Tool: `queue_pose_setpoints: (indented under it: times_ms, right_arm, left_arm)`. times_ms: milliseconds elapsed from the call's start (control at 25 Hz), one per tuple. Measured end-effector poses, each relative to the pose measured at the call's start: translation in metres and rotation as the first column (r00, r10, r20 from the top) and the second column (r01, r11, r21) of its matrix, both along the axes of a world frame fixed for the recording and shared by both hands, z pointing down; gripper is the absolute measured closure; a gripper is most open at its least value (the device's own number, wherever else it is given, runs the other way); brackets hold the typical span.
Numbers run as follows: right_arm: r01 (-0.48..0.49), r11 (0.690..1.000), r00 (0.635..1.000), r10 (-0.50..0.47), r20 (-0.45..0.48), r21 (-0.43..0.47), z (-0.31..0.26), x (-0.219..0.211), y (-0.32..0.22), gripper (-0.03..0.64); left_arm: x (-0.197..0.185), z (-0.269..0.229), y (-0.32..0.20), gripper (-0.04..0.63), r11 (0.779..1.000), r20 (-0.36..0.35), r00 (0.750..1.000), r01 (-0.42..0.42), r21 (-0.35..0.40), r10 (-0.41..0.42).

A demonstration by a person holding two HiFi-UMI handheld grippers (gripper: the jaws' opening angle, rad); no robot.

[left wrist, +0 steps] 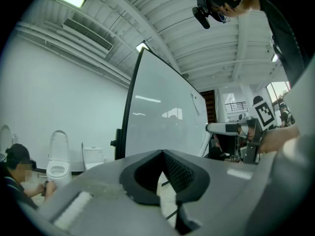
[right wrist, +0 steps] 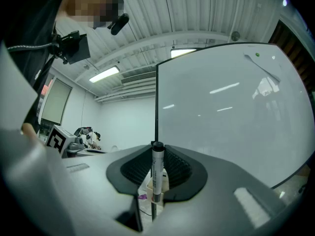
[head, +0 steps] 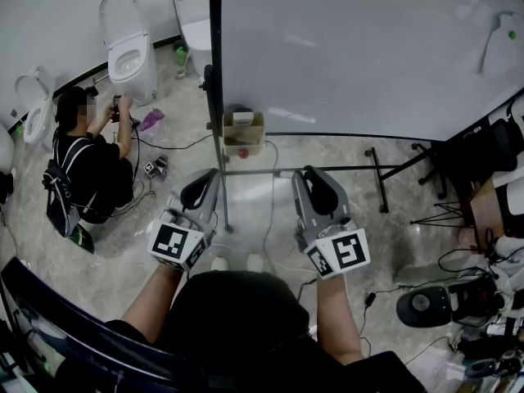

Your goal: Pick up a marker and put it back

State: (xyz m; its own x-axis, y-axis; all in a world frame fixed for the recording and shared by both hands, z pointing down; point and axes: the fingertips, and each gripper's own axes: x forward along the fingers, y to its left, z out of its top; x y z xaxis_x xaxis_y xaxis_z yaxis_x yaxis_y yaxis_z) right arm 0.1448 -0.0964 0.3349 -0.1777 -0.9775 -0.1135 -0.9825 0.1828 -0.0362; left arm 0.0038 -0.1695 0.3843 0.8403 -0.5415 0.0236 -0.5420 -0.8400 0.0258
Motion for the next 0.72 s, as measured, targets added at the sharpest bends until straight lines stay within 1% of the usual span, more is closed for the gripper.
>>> queue_pose_setpoints:
  times_ms: [160, 720]
  right_arm:
    - [0.006, 1.0, 1.0, -0.006, 0.0, 0.004, 0.002, -0.001, -0.003, 0.538]
    - [0.025, 1.0, 1.0, -0.025, 0.003, -0.001, 0.008, 0.005, -0.018, 0.538]
  left_arm:
    - [0.001, -0.001, -0.001, 0.591, 1.0, -0.03, 1.0, -0.004, 0.01, 0.004]
    - [-0.002, 0.002, -0.007, 0.591, 0.999, -0.006, 0.999, 0.033, 0.011, -0.033]
